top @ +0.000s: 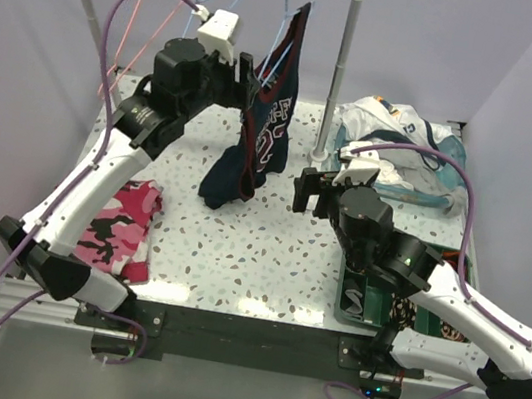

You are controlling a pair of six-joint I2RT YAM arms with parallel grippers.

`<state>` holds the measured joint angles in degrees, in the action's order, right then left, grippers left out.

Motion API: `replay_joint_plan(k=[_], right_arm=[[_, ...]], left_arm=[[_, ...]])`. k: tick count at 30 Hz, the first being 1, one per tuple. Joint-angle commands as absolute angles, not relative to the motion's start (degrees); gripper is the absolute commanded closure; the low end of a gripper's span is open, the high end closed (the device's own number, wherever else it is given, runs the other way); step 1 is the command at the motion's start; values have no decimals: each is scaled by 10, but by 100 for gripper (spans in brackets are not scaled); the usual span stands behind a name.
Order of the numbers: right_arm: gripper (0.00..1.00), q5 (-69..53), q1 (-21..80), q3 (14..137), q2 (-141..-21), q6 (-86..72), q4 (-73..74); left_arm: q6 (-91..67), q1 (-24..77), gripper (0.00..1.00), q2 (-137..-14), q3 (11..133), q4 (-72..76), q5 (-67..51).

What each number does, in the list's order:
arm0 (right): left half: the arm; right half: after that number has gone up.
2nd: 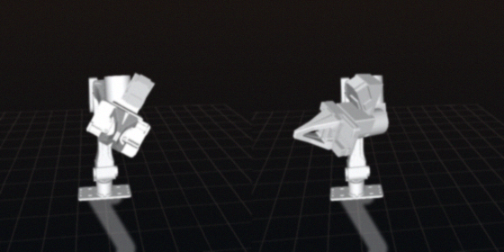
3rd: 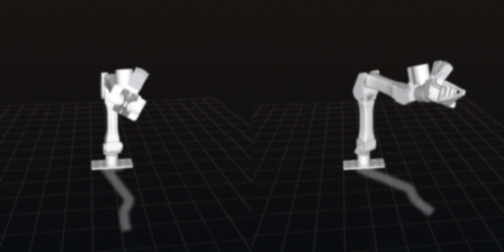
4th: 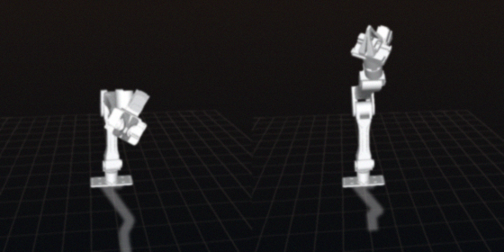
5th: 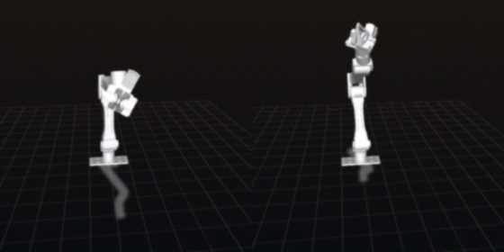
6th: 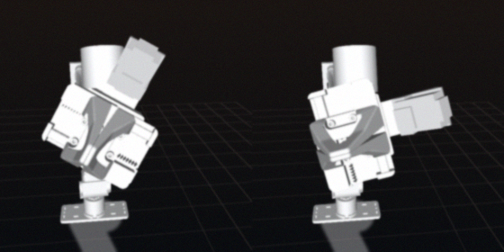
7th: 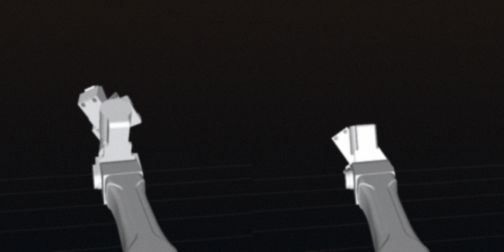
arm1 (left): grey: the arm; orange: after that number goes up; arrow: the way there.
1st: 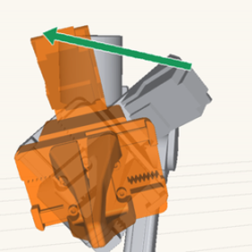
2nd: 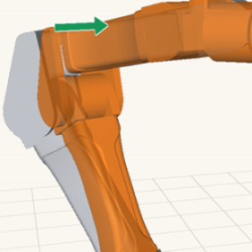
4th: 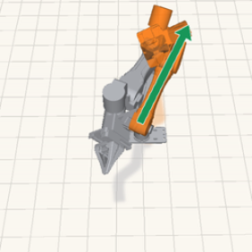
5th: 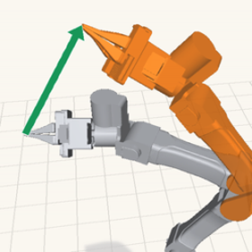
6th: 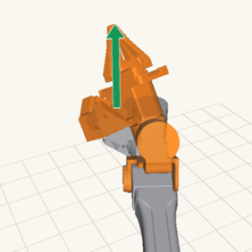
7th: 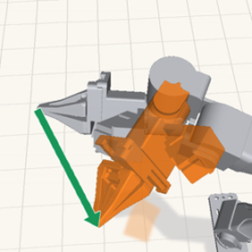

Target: Place the tank top on the hanger

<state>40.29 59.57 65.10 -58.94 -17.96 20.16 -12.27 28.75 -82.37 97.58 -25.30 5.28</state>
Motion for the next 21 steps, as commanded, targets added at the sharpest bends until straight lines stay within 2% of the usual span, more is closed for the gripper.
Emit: replay_joint_plan(k=[1, 6, 9, 17, 21], right_arm=[[9, 402, 597, 651, -596, -189, 183], [8, 403, 596, 650, -595, -187, 183], [7, 401, 597, 647, -595, -186, 182], [6, 384, 597, 609, -568, -185, 176], [5, 393, 597, 576, -551, -187, 169]], left_arm=[[-107, 281, 24, -785, 984, -221, 52], [-104, 282, 17, -754, 989, -236, 26], [-108, 282, 0, -713, 958, -242, 28], [-120, 282, 0, -541, 757, -244, 16], [-139, 283, 0, -462, 600, -221, -68]])
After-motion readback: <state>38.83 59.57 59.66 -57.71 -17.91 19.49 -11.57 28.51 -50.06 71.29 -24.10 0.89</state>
